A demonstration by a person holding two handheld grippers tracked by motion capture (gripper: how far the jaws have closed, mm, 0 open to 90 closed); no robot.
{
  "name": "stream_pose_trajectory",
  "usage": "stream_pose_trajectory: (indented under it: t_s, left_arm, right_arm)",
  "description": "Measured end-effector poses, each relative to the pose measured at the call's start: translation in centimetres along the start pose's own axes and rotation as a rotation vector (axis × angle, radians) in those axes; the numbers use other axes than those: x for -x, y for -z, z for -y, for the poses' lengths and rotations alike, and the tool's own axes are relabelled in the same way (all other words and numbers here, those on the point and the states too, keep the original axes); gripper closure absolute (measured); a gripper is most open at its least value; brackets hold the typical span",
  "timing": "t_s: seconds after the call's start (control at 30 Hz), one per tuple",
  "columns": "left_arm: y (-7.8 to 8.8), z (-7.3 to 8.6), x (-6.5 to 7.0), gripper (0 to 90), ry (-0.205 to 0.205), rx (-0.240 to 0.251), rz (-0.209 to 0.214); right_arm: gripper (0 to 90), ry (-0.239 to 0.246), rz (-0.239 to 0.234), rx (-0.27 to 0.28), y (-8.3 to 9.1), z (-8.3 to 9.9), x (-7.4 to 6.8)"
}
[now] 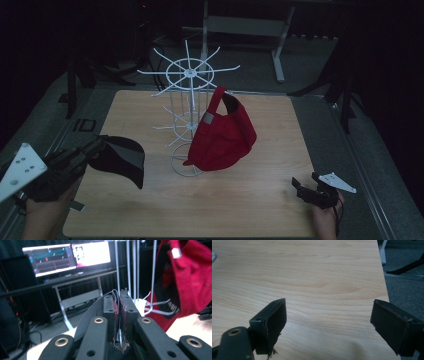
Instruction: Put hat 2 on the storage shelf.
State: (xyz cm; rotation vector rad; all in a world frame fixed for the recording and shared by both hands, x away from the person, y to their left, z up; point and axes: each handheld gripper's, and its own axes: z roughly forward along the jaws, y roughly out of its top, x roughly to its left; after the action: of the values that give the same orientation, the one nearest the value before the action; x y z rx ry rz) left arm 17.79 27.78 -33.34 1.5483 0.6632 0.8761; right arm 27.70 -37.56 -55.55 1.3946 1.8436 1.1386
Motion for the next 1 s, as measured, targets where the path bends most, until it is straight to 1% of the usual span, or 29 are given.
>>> stream_pose_trajectory:
  t_s: [0.07,0.17,0.2,0.23,0.3,0.33,0.37,0.4,0.47,0.5,0.57,0.7,0.77,0.8,0.87,0.9,1.0]
  left_arm:
    - [-0.4,-1.1,0.2,85.3,-0.018,0.012,0.008]
    - [-1.1,-3.2,0.6,85.3,-0.045,0.036,0.039]
    - [-1.2,-3.7,0.7,85.3,-0.052,0.04,0.043]
    - [-1.2,-4.4,0.9,85.3,-0.056,0.054,0.05]
    - [-1.2,-5.5,0.9,85.3,-0.054,0.077,0.071]
    - [-1.2,-5.9,0.9,85.3,-0.054,0.085,0.075]
    - [-1.3,-6.4,1.0,85.3,-0.05,0.098,0.091]
    - [-1.4,-7.0,1.1,85.3,-0.052,0.112,0.095]
    - [-1.6,-7.8,1.4,85.3,-0.075,0.114,0.102]
    - [-1.9,-8.3,1.5,85.3,-0.077,0.118,0.109]
    - [-2.5,-8.8,1.6,85.3,-0.086,0.113,0.119]
    - [-4.1,-9.7,1.6,85.3,-0.079,0.112,0.151]
    - [-4.9,-10.1,1.6,85.2,-0.087,0.104,0.15]
    - [-5.3,-10.3,1.4,85.2,-0.082,0.104,0.163]
    - [-5.9,-10.5,1.3,85.2,-0.072,0.108,0.169]
    - [-6.2,-10.7,1.2,85.2,-0.067,0.108,0.178]
    - [-7.1,-11.1,1.1,85.2,-0.067,0.101,0.189]
  right_arm:
    - [13.4,-0.002,-0.001,0.001,0.0,0.0,0.0]
    - [13.4,-0.003,-0.001,0.001,0.0,0.0,0.0]
    - [13.4,-0.002,0.0,0.002,0.0,0.0,0.1]
    - [13.4,-0.002,0.0,0.002,0.0,0.0,0.1]
    - [13.4,-0.002,0.0,0.0,0.0,0.0,0.0]
    - [13.5,0.0,0.001,0.0,0.0,0.0,0.0]
    - [13.5,0.0,0.001,0.0,0.0,0.0,0.0]
    - [13.5,0.002,0.002,-0.002,0.0,0.0,0.0]
    - [13.5,0.004,0.002,-0.002,0.0,0.0,0.0]
    - [13.5,0.004,0.002,-0.002,0.0,0.0,-0.1]
    - [13.5,0.001,0.002,-0.003,0.0,0.0,0.0]
    - [13.5,0.0,0.001,-0.001,0.1,0.1,0.0]
    - [13.5,-0.003,0.0,-0.002,0.1,0.1,0.0]
    - [13.5,-0.004,-0.001,-0.002,0.1,0.1,0.1]
    - [13.5,-0.004,-0.001,-0.003,0.1,0.1,0.1]
    - [13.5,-0.005,-0.001,-0.003,0.1,0.1,0.1]
    - [13.5,-0.007,-0.002,-0.005,0.1,0.1,0.1]
